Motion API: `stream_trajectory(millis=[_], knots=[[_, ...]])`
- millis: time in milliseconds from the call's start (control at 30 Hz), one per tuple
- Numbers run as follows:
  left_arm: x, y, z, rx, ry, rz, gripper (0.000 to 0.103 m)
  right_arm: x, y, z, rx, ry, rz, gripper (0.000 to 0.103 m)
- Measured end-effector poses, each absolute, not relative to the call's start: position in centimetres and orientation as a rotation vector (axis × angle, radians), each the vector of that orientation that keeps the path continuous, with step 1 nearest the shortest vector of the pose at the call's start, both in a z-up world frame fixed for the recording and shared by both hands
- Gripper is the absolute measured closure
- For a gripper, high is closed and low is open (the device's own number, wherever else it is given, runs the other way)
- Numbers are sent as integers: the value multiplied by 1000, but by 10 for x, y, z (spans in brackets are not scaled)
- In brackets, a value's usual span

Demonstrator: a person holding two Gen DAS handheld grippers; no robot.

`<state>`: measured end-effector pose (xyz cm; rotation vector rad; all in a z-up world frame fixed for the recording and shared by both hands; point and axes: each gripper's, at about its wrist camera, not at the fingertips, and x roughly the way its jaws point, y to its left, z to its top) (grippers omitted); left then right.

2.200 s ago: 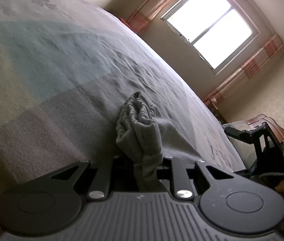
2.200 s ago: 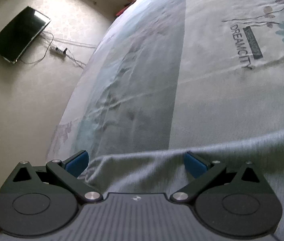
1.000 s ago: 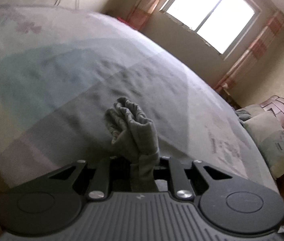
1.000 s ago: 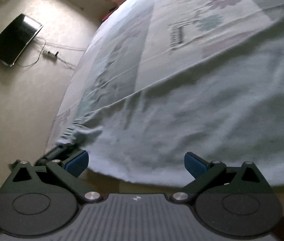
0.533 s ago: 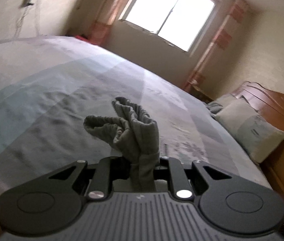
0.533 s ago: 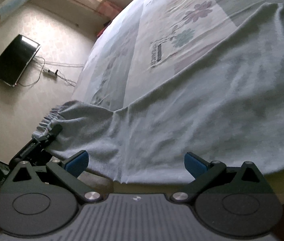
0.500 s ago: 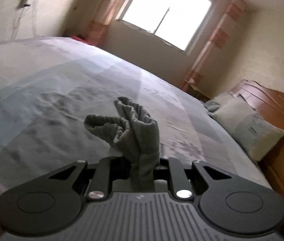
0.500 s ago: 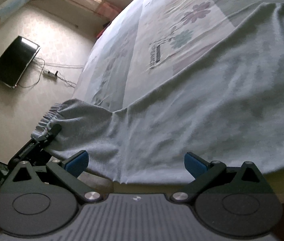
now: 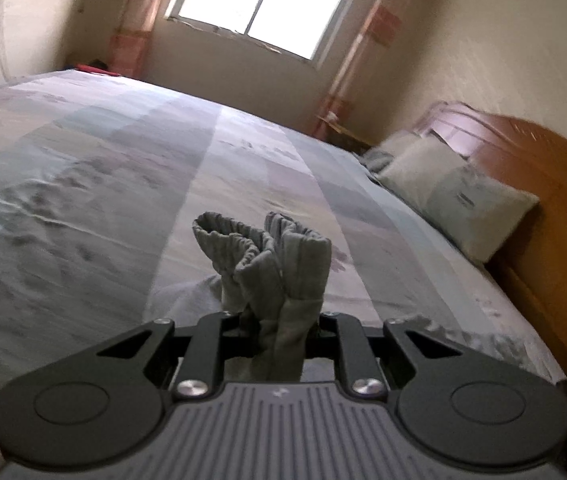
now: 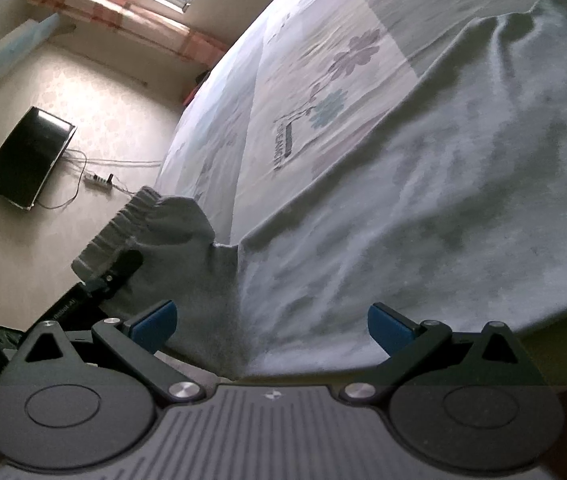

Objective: Fold clothes
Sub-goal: 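Lift the waistband with the left gripper and fold it over the leg, then lower the waistband onto the sweatpants and open the left gripper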

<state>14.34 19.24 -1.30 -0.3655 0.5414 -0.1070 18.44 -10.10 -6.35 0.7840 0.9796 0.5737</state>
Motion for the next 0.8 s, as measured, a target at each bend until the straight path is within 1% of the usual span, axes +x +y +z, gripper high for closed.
stream_trajectory(millis=[367, 533, 633, 667, 700, 733, 800], knots=[[170, 149, -45, -305, 651, -181, 87, 182, -123, -65, 808, 958, 525, 0], [182, 134, -69, -301, 741, -217, 85, 183, -127, -69, 815, 959, 507, 0], [190, 126, -84, -304, 798, -244, 81, 184, -128, -72, 817, 963, 499, 0], [191, 125, -86, -312, 807, -260, 77, 184, -129, -72, 816, 965, 497, 0], [191, 125, -87, -323, 813, -278, 68, 184, -129, -73, 815, 966, 497, 0], [190, 125, -86, -330, 807, -297, 64, 185, -129, -73, 813, 967, 496, 0], [187, 126, -80, -337, 791, -335, 59, 185, -129, -75, 814, 968, 490, 0]])
